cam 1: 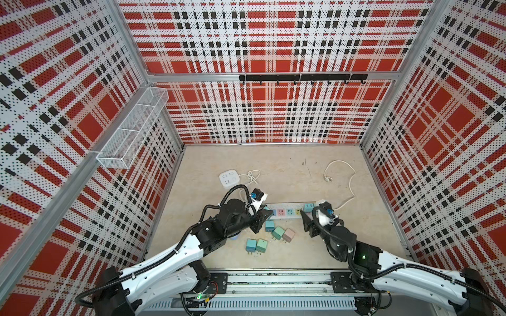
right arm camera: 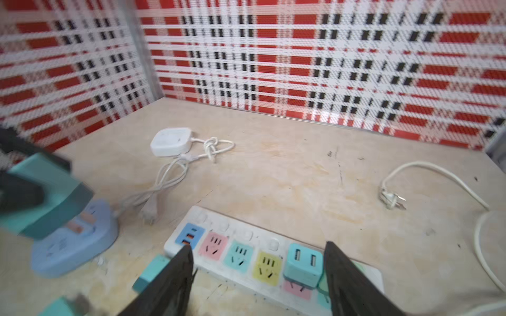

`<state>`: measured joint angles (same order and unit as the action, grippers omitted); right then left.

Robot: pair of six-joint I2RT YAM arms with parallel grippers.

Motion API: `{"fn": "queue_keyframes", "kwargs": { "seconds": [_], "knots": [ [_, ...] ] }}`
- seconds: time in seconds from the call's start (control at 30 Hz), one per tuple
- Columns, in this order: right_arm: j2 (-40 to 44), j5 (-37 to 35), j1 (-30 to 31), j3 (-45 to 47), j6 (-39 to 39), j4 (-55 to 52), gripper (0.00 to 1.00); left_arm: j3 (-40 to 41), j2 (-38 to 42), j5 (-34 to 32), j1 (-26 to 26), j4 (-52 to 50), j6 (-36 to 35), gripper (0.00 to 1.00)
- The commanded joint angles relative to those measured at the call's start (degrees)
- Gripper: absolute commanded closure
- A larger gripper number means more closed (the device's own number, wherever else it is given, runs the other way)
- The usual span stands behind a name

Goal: Insert plugs into power strip
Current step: Insert the plug into the socket.

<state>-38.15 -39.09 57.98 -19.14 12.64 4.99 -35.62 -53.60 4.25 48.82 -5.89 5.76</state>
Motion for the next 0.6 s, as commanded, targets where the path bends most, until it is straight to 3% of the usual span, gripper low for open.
{"fn": "queue_keyframes", "kwargs": {
  "seconds": [0.0, 0.07, 0.2, 0.3, 0.57],
  "knots": [
    [0.7, 7.2, -8.7, -1.3, 9.4, -9.3, 0.32, -0.5, -2.6, 0.4, 0.8, 1.2, -8.1, 1.0],
    [-0.3, 11.9, -14.2, -1.2, 10.9, -9.4, 0.38, -1.7, -5.1, 4.5, 1.7, 0.9, -13.2, 1.0],
    [-6.5, 21.5, -23.4, -1.9, 12.3, -8.0, 0.46, -4.0, -11.7, 0.7, 5.4, 1.0, -20.1, 1.0],
    [-13.5, 26.9, -28.1, -3.4, 12.3, -6.8, 0.51, -7.0, -17.7, 1.4, 6.3, 1.0, -23.0, 1.0],
    [-25.4, 30.7, -31.8, -7.6, 11.0, -3.5, 0.65, -15.1, -27.9, 5.8, 5.5, 1.7, -25.0, 1.0]
  ]
}}
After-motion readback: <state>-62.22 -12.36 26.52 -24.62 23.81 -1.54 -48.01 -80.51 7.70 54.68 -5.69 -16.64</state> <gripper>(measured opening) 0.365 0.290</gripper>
